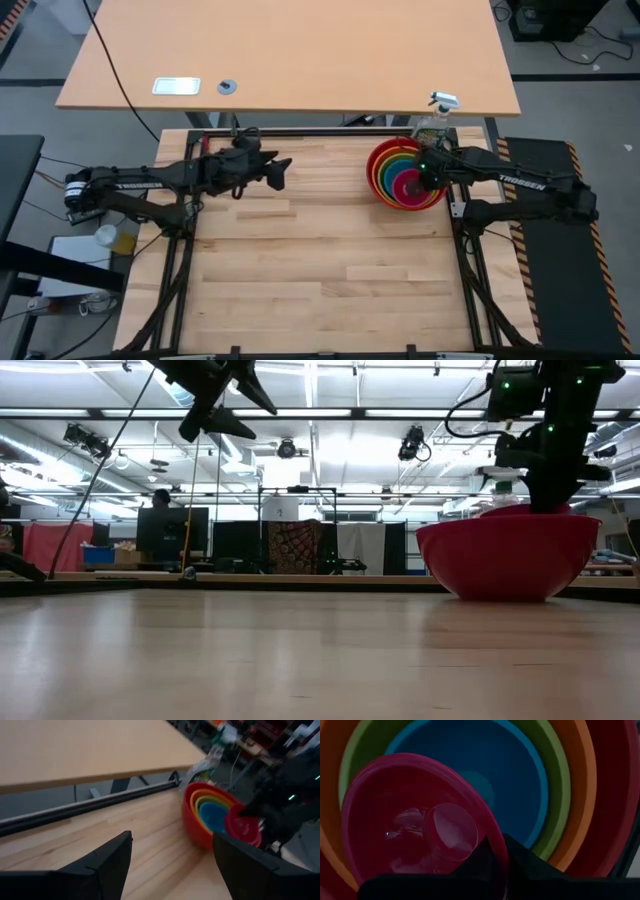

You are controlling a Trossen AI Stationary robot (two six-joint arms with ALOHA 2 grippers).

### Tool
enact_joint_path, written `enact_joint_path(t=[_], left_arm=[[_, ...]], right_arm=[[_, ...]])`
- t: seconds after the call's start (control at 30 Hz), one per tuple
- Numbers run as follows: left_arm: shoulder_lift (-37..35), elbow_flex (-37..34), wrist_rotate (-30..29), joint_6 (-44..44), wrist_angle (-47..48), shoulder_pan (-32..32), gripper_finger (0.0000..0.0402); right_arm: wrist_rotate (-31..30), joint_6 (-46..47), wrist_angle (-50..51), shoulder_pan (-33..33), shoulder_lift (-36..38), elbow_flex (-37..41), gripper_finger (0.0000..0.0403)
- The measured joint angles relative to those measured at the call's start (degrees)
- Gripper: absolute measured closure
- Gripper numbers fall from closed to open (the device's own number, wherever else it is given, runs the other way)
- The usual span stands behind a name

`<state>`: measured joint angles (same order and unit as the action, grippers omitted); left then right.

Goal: Nest bowls inside each other
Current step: Stack the red bowl on the blue bowl

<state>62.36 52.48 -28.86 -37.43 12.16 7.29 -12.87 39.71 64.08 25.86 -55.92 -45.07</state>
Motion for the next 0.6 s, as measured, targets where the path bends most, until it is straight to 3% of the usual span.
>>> enact_joint_path(t=[0.6], left_arm=[[-2.18,-0.45,0.93,-0.31,0.99,-0.46,0.0123]], right_arm=[[-0.93,0.92,-2.92,6.74,-1.78,0.64,0.0365]])
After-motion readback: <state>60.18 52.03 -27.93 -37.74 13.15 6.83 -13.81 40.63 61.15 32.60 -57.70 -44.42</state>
